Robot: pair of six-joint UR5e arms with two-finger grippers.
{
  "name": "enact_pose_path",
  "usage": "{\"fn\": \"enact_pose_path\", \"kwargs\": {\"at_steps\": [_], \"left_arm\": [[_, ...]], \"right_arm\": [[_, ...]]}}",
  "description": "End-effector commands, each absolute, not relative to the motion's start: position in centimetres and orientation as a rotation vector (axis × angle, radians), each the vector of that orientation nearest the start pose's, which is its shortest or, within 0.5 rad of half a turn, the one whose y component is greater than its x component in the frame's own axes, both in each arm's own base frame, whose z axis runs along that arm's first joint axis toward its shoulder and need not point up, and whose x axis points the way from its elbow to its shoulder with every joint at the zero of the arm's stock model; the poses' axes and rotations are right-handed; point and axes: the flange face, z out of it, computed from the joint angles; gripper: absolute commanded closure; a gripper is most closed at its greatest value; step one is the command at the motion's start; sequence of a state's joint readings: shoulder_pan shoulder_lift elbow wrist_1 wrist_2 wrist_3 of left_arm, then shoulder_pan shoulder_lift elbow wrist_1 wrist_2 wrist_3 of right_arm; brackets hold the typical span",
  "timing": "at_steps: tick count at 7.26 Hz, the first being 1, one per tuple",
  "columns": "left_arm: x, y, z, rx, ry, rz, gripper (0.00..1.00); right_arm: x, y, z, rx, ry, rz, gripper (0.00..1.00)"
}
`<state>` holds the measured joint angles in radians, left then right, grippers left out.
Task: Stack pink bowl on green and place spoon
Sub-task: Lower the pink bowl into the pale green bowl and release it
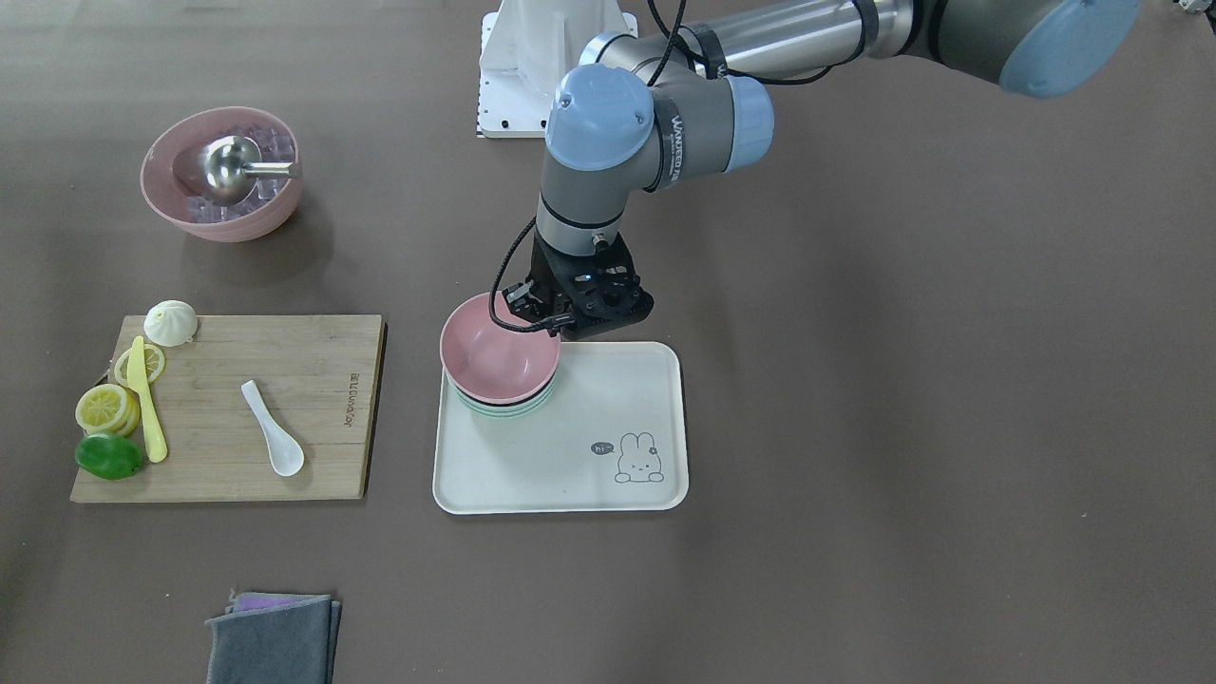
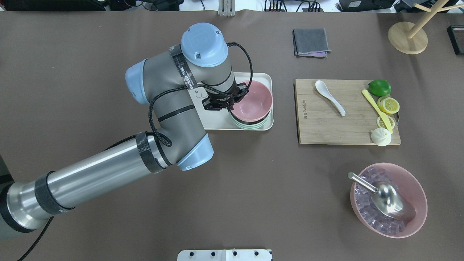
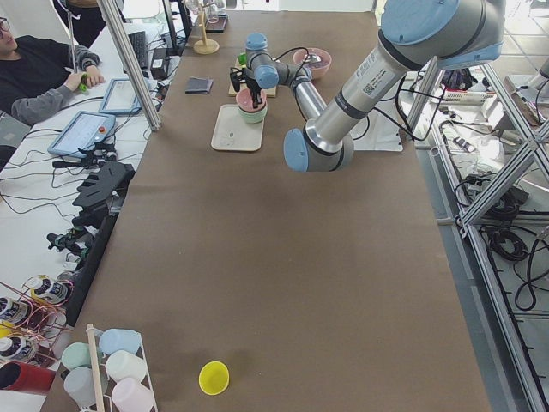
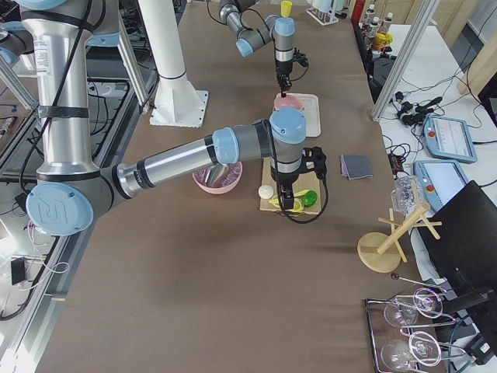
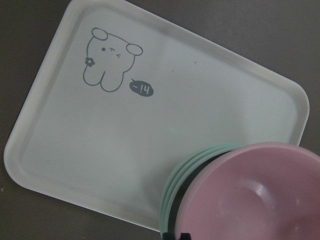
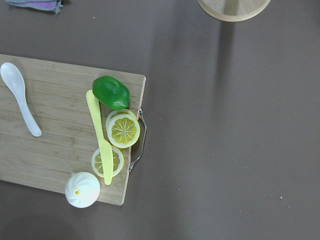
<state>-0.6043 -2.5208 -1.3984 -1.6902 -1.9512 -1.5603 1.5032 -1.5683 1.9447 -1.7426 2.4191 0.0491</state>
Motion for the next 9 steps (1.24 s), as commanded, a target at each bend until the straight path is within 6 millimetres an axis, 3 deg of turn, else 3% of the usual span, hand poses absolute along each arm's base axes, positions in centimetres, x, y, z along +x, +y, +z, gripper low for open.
{"fn": "enact_pose_path", "kwargs": {"at_steps": [1, 8, 9], "left_arm": [[57.5, -51.0, 11.7, -0.064, 0.95, -0.38, 1.0], [59.3, -50.5, 12.4, -0.041, 0.969, -0.401, 1.0], [59.2, -50.5, 12.3, -0.039, 0.972, -0.397, 0.79]], "right_arm": [[2.6, -48.0, 48.7, 0.142, -0.855, -0.103, 0.0], [2.1, -48.2, 48.6, 0.134, -0.857, -0.099, 0.0], [1.9, -48.3, 48.4, 0.135, -0.858, -0.101, 0.0]]}}
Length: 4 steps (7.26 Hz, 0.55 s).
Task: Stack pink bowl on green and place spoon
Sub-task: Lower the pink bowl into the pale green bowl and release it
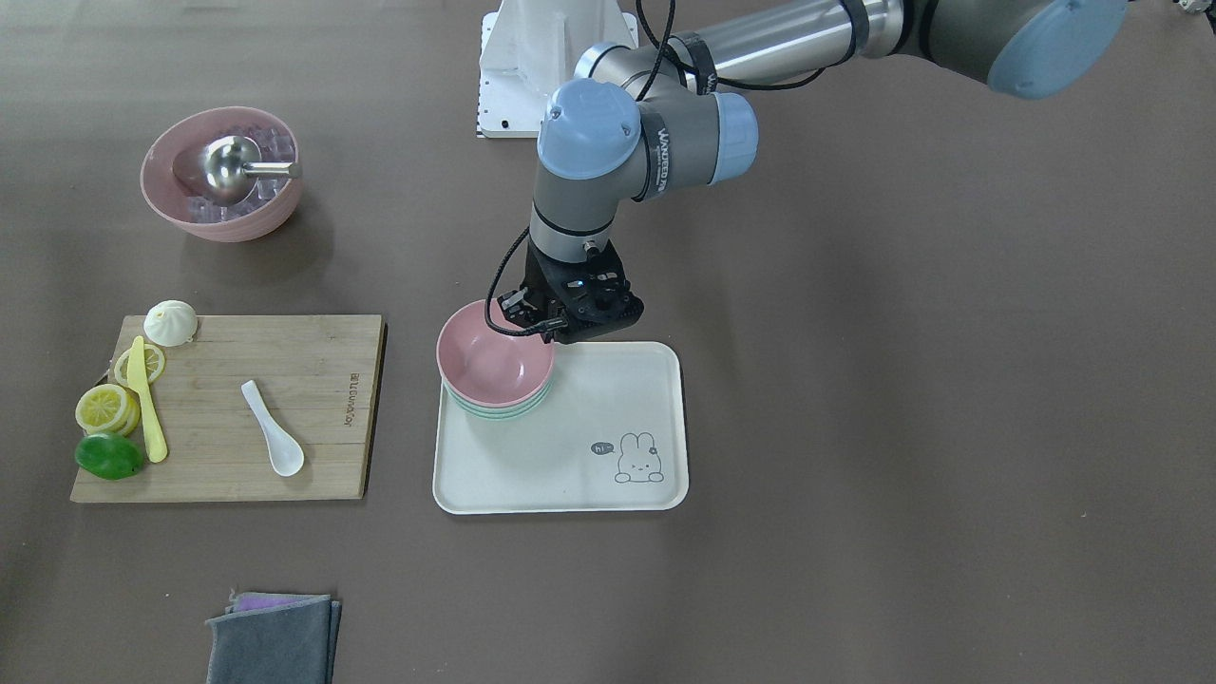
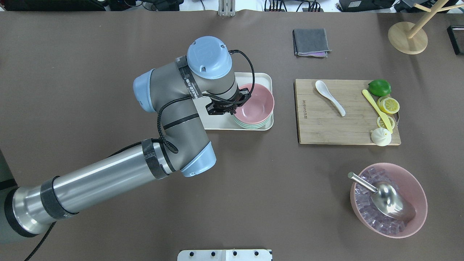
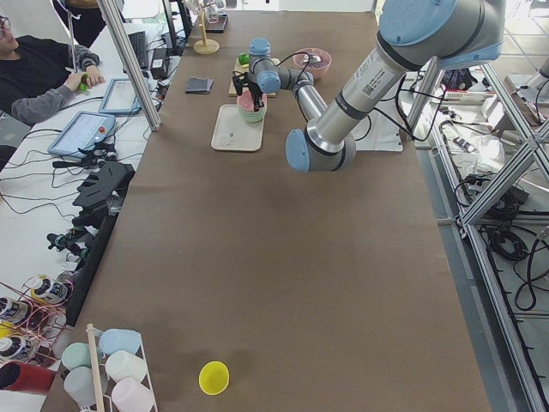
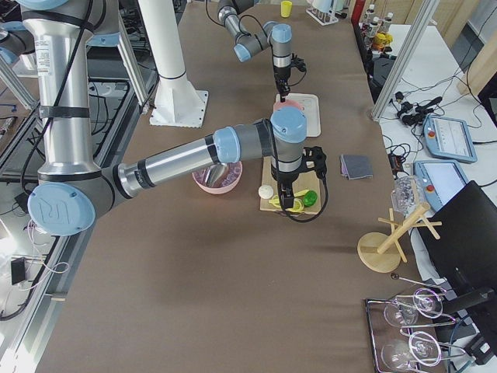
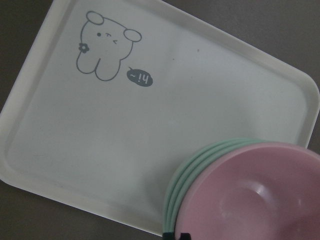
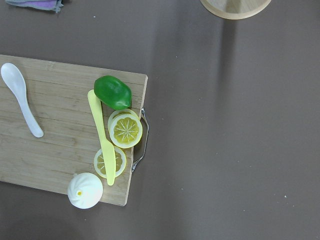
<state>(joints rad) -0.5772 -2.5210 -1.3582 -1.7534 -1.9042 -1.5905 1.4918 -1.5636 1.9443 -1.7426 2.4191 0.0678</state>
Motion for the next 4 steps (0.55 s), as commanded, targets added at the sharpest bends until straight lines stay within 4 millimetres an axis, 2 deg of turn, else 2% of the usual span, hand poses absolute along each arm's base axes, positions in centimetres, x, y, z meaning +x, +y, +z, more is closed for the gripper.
{"fn": "enact_pose_path", "kwargs": {"at_steps": [1, 2, 3, 4], "left_arm": [[59.1, -50.5, 12.5, -0.014, 0.985, -0.363, 0.09], [58.1, -50.5, 12.6, 0.039, 0.986, -0.329, 0.02], [56.0, -50.8, 13.1, 0.074, 0.99, -0.289, 0.02], [52.2, -51.6, 14.1, 0.015, 0.981, -0.248, 0.01]], "right_arm": [[1.8, -48.3, 48.3, 0.134, -0.858, -0.103, 0.0], [1.6, -48.4, 48.2, 0.136, -0.858, -0.107, 0.0], [1.5, -48.6, 47.9, 0.142, -0.859, -0.113, 0.0], [1.1, -48.9, 47.4, 0.148, -0.86, -0.126, 0.0]]}}
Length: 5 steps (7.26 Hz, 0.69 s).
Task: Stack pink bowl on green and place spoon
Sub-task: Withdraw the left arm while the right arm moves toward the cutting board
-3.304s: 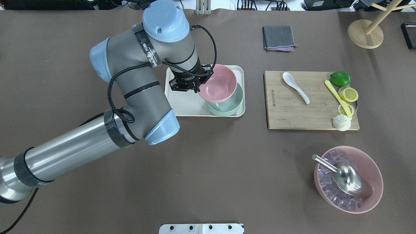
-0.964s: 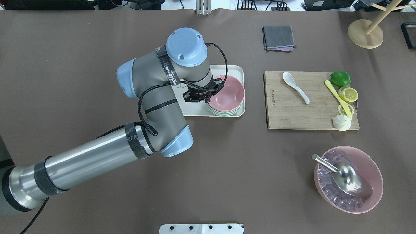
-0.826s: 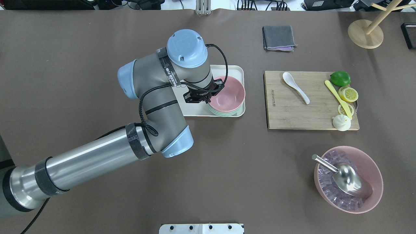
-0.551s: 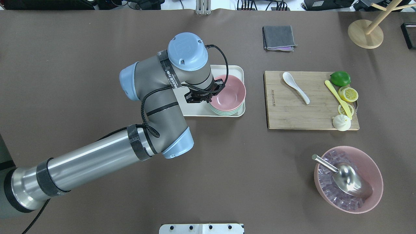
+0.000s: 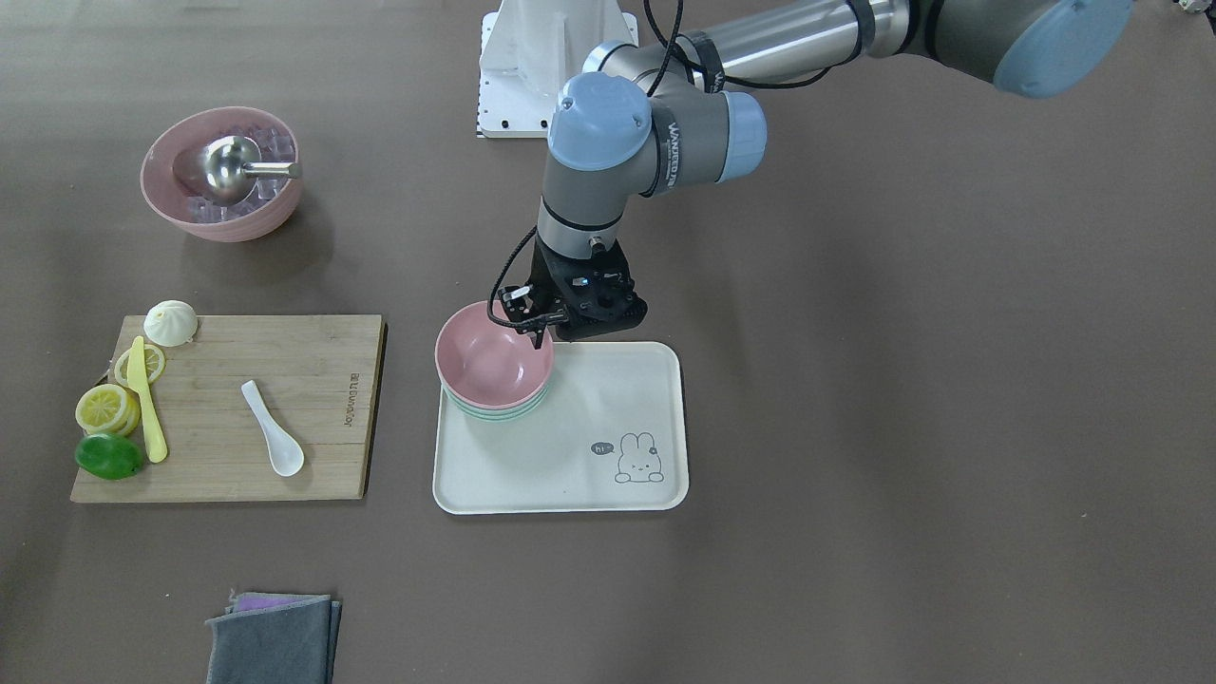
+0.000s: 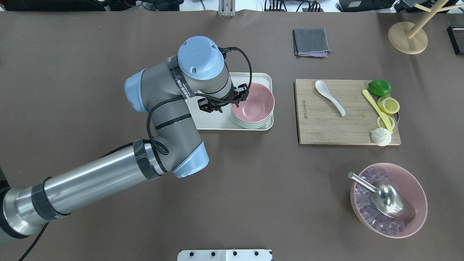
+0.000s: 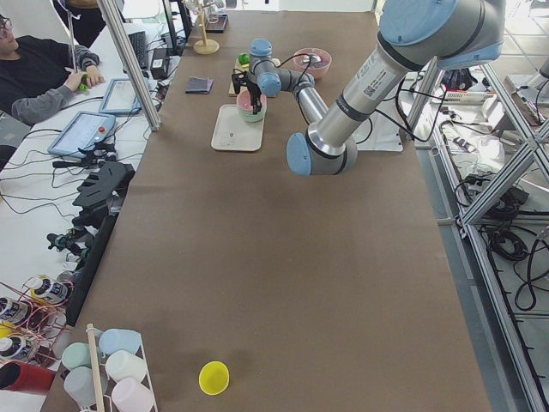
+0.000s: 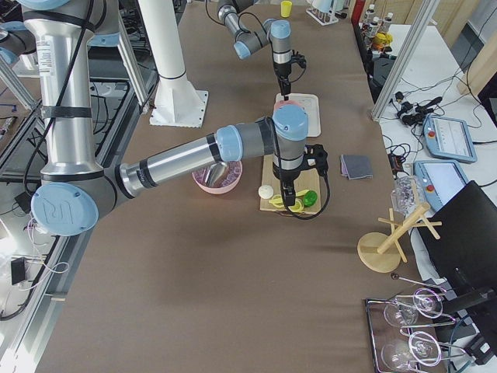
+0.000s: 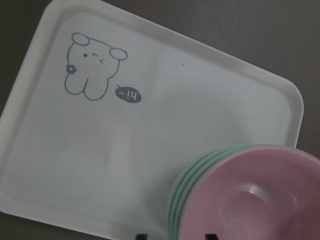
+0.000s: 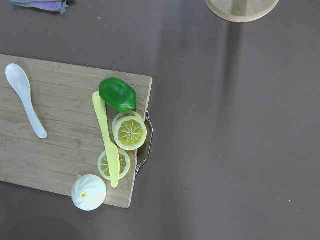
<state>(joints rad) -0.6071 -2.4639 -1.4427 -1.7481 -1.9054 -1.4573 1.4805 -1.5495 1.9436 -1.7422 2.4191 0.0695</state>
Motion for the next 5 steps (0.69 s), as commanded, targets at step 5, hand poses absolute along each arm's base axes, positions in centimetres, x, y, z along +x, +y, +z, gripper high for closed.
{"fn": "enact_pose_path", "kwargs": {"at_steps": [5], "left_arm": [[27.1, -53.9, 28.5, 0.112, 0.826, 0.022, 0.01]], "right_arm": [[-1.9, -49.8, 45.7, 0.206, -0.862, -0.225, 0.0]]}}
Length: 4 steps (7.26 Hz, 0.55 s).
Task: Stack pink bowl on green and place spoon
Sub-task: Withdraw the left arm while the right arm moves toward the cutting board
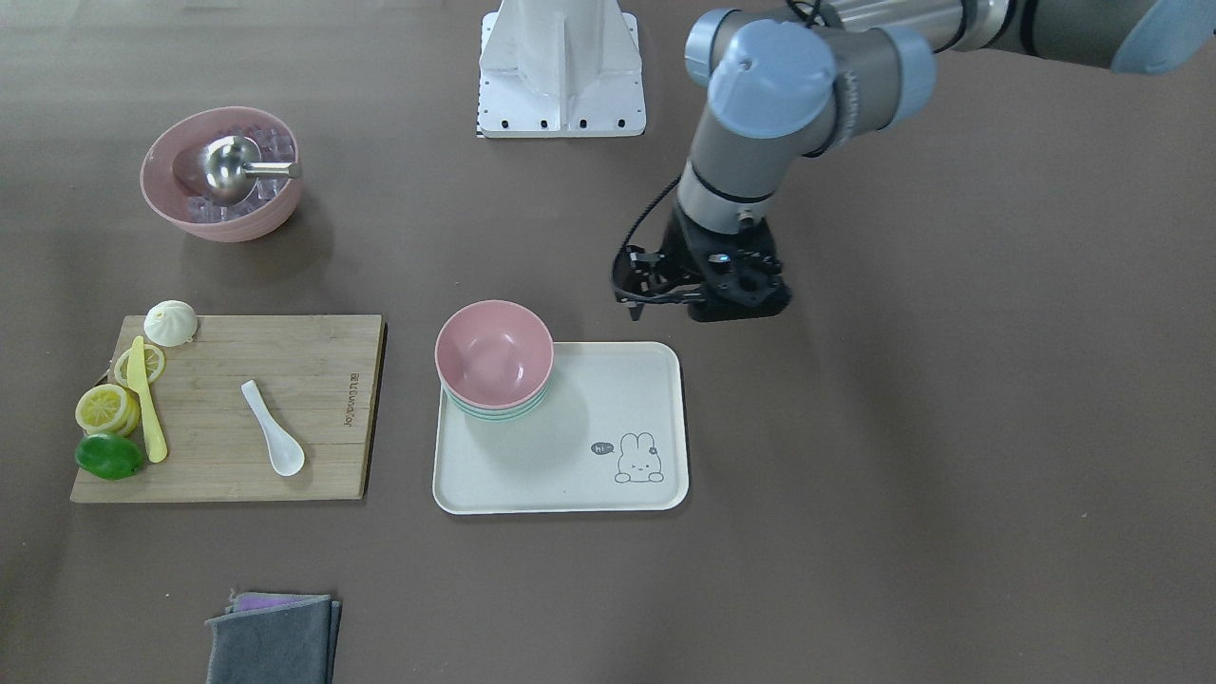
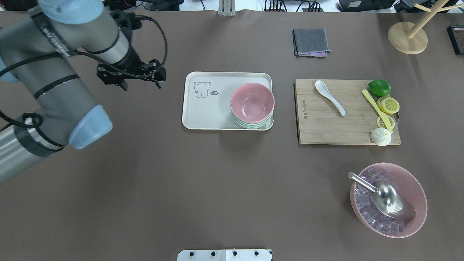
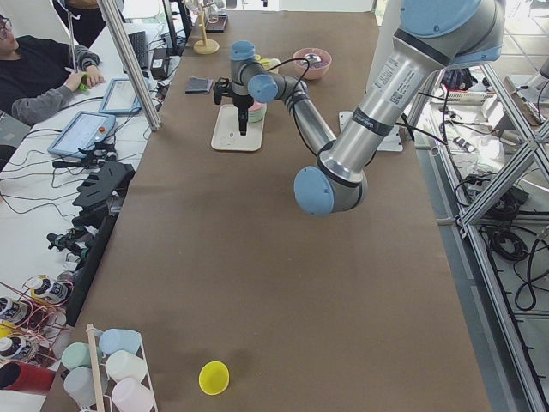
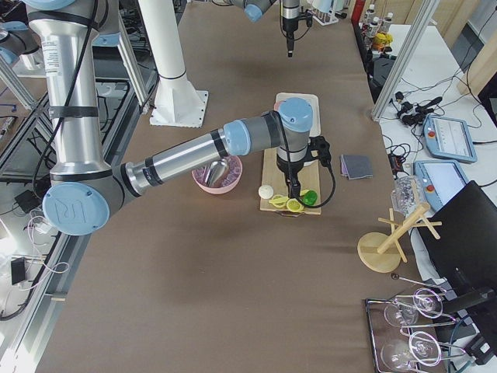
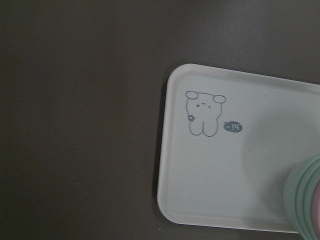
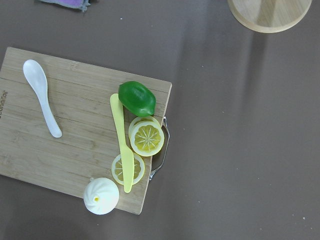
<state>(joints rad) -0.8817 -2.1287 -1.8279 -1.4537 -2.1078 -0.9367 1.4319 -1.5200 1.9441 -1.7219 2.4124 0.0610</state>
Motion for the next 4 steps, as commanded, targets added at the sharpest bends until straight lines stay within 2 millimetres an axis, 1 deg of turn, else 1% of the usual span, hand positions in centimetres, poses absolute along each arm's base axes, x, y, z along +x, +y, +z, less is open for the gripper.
{"fn": "enact_pose_path", "kwargs": {"at_steps": [1, 2, 3, 4], "left_arm": [[21.3, -54.4, 32.3, 0.123, 0.828, 0.072, 0.01], [16.0, -54.7, 36.4, 0.137, 0.818, 0.122, 0.01], [11.4, -54.5, 40.4, 0.158, 0.785, 0.171, 0.01], [8.0, -53.9, 44.1, 0.164, 0.758, 0.215, 0.01]], "right_arm": [[-3.4, -50.0, 45.1, 0.247, -0.861, -0.275, 0.0], [-5.5, -50.3, 44.6, 0.272, -0.859, -0.325, 0.0], [-7.3, -50.8, 43.9, 0.284, -0.85, -0.363, 0.0], [-9.8, -51.8, 42.5, 0.298, -0.838, -0.407, 0.0]]}}
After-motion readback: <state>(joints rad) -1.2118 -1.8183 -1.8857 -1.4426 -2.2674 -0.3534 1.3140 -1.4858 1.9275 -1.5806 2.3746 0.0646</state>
